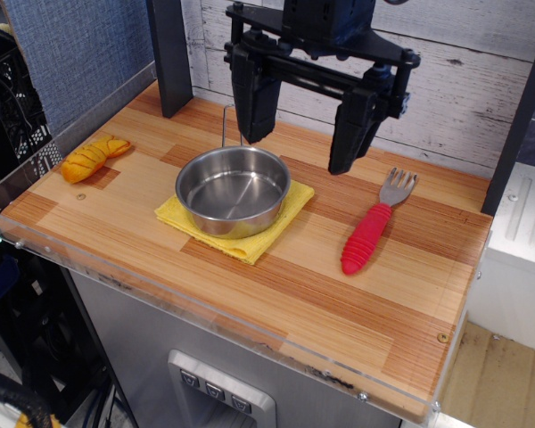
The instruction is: Place the red spatula near the yellow object.
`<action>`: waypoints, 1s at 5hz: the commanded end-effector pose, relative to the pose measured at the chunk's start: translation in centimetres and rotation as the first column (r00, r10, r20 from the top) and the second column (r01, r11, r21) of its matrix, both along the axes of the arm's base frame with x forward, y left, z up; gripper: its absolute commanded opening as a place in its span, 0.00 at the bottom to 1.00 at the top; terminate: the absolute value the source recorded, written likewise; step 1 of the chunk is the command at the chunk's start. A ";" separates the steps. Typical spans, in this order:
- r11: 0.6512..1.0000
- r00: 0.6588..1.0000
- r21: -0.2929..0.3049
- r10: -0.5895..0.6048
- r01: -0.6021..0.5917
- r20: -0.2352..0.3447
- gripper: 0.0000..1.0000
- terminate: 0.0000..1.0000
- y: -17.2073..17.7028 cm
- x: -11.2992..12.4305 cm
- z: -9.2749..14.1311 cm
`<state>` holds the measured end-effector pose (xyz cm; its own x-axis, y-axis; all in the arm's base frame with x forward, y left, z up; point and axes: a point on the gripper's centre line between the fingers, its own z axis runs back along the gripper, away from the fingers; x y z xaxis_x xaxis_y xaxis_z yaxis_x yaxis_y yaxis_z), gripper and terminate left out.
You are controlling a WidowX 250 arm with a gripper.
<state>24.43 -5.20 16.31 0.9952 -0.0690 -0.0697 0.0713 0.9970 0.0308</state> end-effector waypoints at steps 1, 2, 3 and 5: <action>1.000 1.000 0.000 0.000 0.000 0.000 1.00 0.00 0.0 0.0 0.0; 0.999 1.000 -0.034 0.011 -0.011 0.001 1.00 0.00 0.7 0.4 -0.4; 0.999 0.999 -0.013 0.046 -0.046 0.012 1.00 0.00 0.7 1.3 -1.0; 0.994 0.991 0.033 0.106 -0.109 0.083 1.00 0.00 -0.7 4.8 -2.9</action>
<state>28.87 -5.82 11.83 0.9981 0.0452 -0.0419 -0.0415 0.9956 0.0844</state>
